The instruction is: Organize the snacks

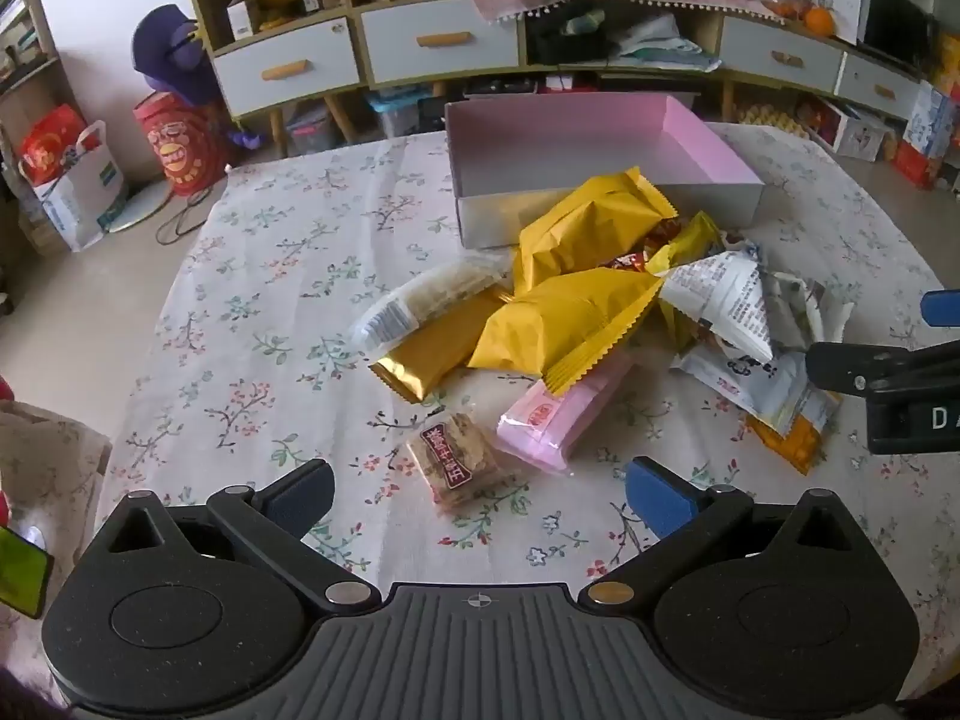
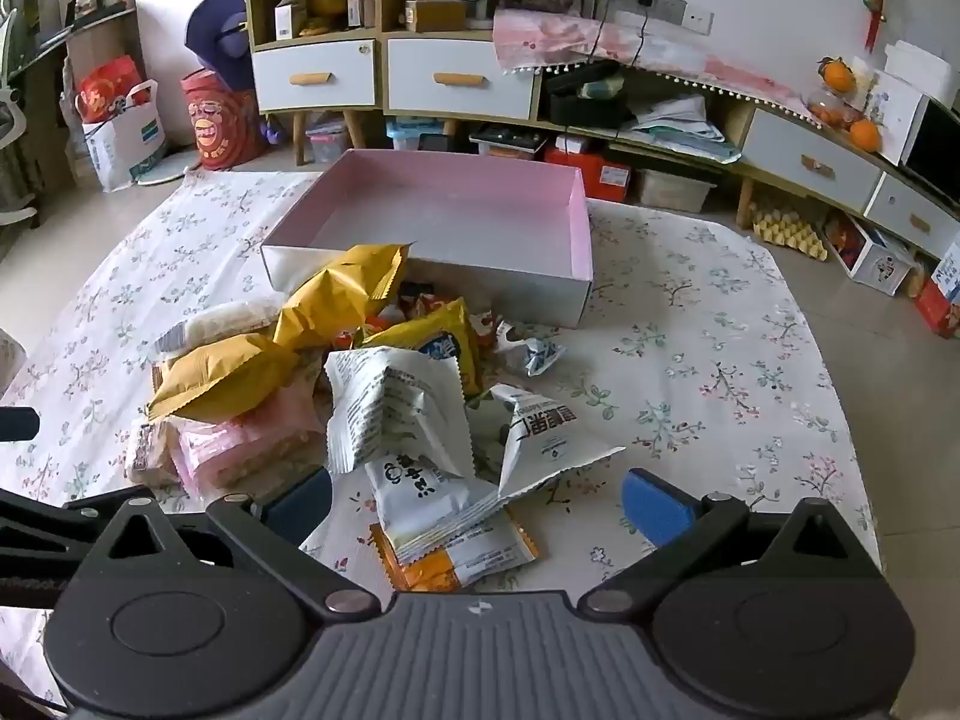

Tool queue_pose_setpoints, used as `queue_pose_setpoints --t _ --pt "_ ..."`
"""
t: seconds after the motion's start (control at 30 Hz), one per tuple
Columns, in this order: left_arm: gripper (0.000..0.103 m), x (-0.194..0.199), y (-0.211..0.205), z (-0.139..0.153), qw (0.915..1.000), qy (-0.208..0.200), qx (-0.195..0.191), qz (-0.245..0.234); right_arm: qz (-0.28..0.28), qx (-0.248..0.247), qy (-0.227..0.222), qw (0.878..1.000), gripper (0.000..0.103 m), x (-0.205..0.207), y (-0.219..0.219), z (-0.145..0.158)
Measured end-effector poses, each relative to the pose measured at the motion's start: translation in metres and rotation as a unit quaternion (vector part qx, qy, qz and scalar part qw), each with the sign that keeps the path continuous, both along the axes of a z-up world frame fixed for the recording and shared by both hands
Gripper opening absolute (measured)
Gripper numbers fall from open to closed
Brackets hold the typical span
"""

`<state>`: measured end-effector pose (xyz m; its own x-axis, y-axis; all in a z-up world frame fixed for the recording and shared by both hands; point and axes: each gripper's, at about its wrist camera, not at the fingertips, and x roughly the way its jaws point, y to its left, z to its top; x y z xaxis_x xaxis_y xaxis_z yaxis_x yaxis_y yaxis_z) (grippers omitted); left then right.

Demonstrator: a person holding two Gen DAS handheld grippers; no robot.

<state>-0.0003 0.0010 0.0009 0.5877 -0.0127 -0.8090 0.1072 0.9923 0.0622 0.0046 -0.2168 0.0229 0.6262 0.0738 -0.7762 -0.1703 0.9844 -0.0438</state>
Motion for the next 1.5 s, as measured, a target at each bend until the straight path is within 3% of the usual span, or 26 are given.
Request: queue_pose_setpoints --t 0.2,0.27,1.5 --pt "0.103 -0.001 0.009 0.001 1.0000 0.000 -0.006 -0.005 0.002 -0.003 -0.001 1.000 0.082 -0.002 0.003 0.000" --pt "0.103 0.000 -0.001 -0.003 0.9999 0.000 0.015 -0.003 0.000 -0.003 -0.001 1.000 0.082 -0.001 0.004 0.000" --pt "0.103 0.002 0.001 -0.003 0.9999 -0.004 0.008 0.008 0.014 -0.013 0.001 1.000 0.082 -0.005 0.004 0.000"
